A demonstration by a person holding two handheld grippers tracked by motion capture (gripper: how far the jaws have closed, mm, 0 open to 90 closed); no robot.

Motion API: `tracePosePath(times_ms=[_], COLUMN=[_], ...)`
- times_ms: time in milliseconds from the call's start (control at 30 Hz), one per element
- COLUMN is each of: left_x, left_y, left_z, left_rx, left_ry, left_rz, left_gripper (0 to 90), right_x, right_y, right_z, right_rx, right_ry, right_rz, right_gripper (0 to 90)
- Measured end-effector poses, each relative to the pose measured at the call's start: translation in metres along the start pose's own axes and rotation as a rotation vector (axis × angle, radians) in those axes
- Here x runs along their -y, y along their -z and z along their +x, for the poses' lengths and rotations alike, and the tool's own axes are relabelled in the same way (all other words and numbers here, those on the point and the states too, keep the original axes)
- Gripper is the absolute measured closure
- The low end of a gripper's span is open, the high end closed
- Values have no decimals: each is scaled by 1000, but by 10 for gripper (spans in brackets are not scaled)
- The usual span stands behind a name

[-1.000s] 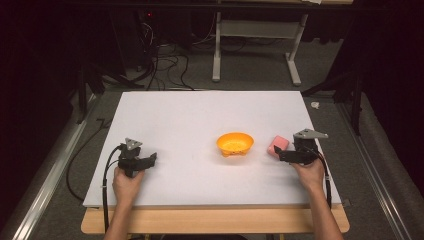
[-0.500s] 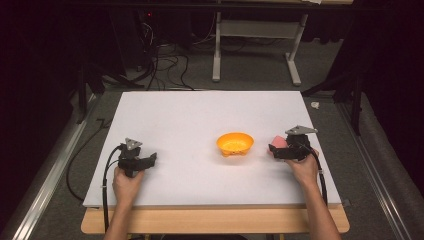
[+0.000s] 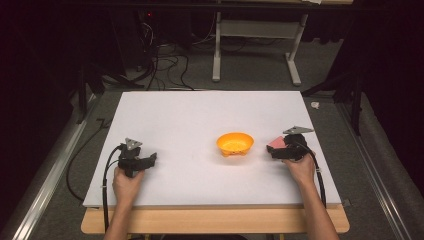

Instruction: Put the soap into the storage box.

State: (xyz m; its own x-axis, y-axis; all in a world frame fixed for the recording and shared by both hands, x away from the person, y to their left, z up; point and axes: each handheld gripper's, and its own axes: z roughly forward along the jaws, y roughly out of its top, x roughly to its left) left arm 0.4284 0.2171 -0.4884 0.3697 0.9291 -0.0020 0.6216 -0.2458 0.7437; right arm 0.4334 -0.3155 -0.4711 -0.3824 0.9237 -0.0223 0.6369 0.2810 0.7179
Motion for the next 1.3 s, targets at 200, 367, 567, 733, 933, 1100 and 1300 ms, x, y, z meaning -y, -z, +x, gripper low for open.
tracePosePath(times_ms=[200, 367, 567, 733, 933, 1100, 1300], left_x=[0, 0, 0, 0, 0, 0, 0], left_y=[0, 0, 0, 0, 0, 0, 0], left_z=[0, 0, 0, 0, 0, 0, 0], left_rx=[0, -1, 0, 0, 0, 0, 0], left_ry=[0, -1, -1, -1, 0, 0, 0], left_rz=[0, 0, 0, 0, 0, 0, 0], left_gripper=[272, 272, 272, 272, 272, 272, 272], right_x=[1, 3, 5, 5, 5, 5, 8], right_y=[-4, -7, -9, -9, -8, -7, -4], right_z=[1, 1, 2, 3, 2, 3, 2], right_rx=[7, 15, 20, 32, 27, 22, 21], right_ry=[-8, -26, -52, -63, -74, -70, -82], right_rz=[3, 19, 17, 18, 24, 29, 25], right_gripper=[114, 118, 134, 135, 136, 137, 137])
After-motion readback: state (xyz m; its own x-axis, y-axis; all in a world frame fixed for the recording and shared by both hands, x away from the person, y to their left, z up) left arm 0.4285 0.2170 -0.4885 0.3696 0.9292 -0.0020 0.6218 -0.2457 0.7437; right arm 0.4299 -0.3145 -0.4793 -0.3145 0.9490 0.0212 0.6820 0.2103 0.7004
